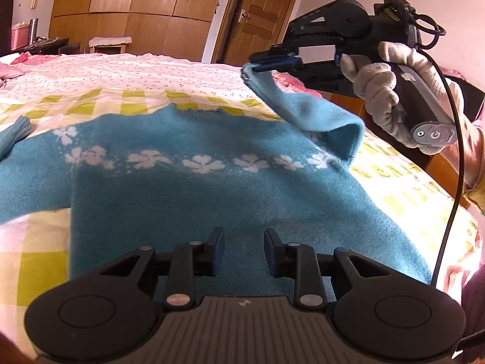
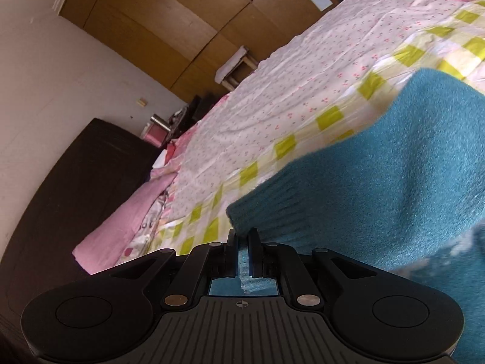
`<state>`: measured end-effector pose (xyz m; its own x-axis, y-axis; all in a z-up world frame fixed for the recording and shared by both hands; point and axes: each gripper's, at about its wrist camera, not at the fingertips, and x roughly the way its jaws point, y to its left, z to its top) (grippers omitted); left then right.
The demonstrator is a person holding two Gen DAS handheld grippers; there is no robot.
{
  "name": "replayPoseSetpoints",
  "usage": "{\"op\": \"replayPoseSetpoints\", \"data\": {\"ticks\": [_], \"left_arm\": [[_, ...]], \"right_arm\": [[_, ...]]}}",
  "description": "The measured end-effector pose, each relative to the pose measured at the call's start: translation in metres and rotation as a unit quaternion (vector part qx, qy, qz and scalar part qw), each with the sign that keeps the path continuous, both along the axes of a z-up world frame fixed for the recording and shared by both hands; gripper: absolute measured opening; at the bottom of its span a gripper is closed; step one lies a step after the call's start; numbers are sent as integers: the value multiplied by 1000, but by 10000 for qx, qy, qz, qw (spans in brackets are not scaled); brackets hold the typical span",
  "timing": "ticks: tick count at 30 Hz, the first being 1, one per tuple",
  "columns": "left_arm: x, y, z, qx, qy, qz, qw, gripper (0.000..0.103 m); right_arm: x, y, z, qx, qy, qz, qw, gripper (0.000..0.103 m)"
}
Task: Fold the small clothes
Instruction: 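Grasp the sleeve cuff with the right gripper and lift it, then lay the held sleeve across the sweater body with the right gripper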
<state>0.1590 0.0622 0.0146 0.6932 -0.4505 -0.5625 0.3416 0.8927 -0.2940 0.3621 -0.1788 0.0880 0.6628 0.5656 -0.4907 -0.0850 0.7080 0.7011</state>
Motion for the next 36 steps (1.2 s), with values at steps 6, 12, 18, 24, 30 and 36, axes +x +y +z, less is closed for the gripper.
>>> {"op": "replayPoseSetpoints", "data": {"ticks": [6, 12, 18, 24, 30, 36], "left_arm": [[4, 18, -3, -77, -15, 151, 9999, 34], [7, 23, -6, -133, 27, 173, 9998, 34], [10, 22, -13, -123, 123, 178, 9997, 35], [11, 22, -15, -150, 166, 218, 9995, 35], [12, 24, -17, -174, 172, 287, 9993, 35], [11, 28, -15, -188, 89, 375, 9991, 35]], "right_arm": [[24, 77, -22, -369, 119, 490, 9980, 7], [31, 116, -62, -784, 369, 701, 9938, 7], [32, 132, -76, -1174, 392, 1009, 9872, 7], [38, 139, -83, -1265, 516, 1388, 9809, 11], [31, 140, -76, -1265, 404, 1589, 9783, 12], [13, 132, -55, -1550, -95, 1602, 9748, 12]]}}
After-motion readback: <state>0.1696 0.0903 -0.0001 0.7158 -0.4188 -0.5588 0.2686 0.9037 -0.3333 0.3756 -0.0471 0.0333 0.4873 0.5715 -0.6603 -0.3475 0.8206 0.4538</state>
